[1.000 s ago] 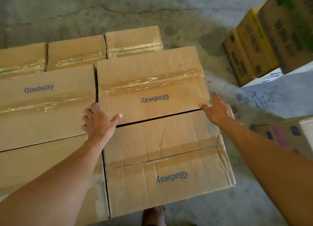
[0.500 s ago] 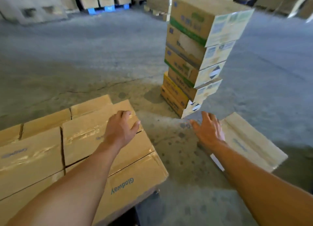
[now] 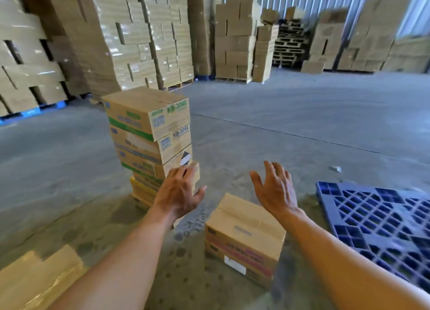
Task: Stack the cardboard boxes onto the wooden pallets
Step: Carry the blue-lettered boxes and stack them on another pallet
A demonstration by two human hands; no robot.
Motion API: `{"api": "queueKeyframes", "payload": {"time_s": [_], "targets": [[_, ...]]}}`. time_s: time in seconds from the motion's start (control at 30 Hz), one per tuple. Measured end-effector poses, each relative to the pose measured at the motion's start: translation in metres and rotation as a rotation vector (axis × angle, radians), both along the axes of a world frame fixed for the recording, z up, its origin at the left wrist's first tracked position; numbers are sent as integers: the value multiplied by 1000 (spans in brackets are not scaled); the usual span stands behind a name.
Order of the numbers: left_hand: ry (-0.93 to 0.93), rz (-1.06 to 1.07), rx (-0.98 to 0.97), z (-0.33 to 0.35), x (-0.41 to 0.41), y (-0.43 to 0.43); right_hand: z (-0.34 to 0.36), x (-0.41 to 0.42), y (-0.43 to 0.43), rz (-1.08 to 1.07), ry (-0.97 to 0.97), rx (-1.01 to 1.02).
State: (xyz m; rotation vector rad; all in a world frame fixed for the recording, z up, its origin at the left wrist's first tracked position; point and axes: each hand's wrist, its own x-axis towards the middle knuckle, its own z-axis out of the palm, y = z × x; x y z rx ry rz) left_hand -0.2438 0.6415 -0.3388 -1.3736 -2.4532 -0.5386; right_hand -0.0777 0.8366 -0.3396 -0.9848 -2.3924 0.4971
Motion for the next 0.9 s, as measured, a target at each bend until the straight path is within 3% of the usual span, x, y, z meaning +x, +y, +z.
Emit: {"api": "queueKeyframes", "payload": {"time_s": [0.33, 0.6, 0.9], "targets": [[-95, -175, -35, -79, -126, 153, -71, -68, 114, -235, -137, -25], [-342, -246, -208, -235, -236, 239, -200, -154, 183, -426, -302, -289], [-588, -132, -301, -440, -229, 258, -396, -127, 190, -646, -474, -578]]}}
